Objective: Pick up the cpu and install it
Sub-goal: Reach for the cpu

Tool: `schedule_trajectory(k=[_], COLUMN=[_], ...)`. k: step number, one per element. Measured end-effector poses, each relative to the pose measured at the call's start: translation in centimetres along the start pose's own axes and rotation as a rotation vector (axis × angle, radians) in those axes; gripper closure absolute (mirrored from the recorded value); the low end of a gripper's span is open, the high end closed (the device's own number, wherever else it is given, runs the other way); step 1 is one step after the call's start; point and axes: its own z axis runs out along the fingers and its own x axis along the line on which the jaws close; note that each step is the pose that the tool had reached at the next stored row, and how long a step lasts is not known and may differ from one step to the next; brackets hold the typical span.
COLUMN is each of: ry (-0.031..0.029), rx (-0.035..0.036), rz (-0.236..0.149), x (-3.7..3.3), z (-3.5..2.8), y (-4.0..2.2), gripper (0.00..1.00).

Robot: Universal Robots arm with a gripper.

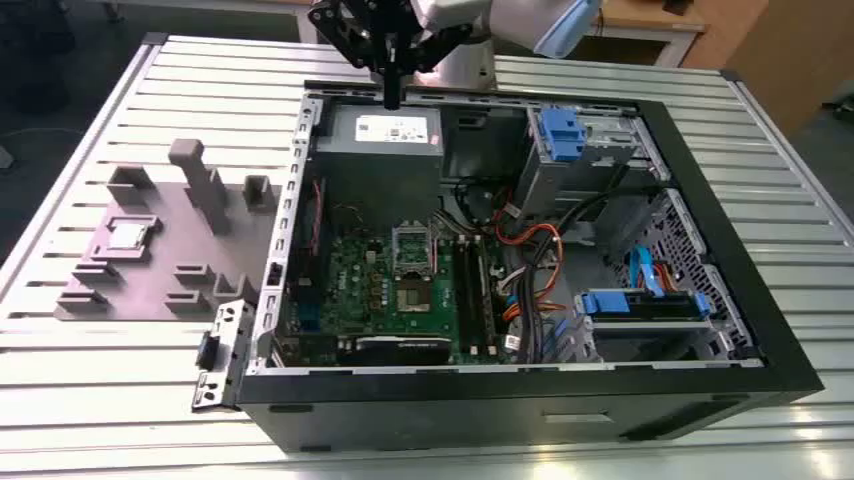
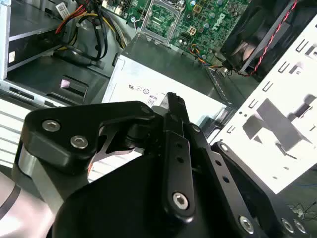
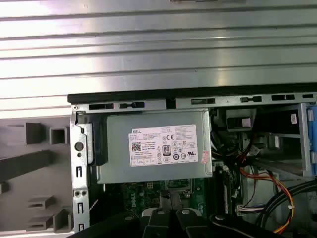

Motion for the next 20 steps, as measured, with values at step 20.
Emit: schedule_trajectory(k=[20], ry=[0.0001], rx=[0.0000], rz=[0.000], x=[0.89], z=[0.00], y=[-0.07], gripper=[0.89])
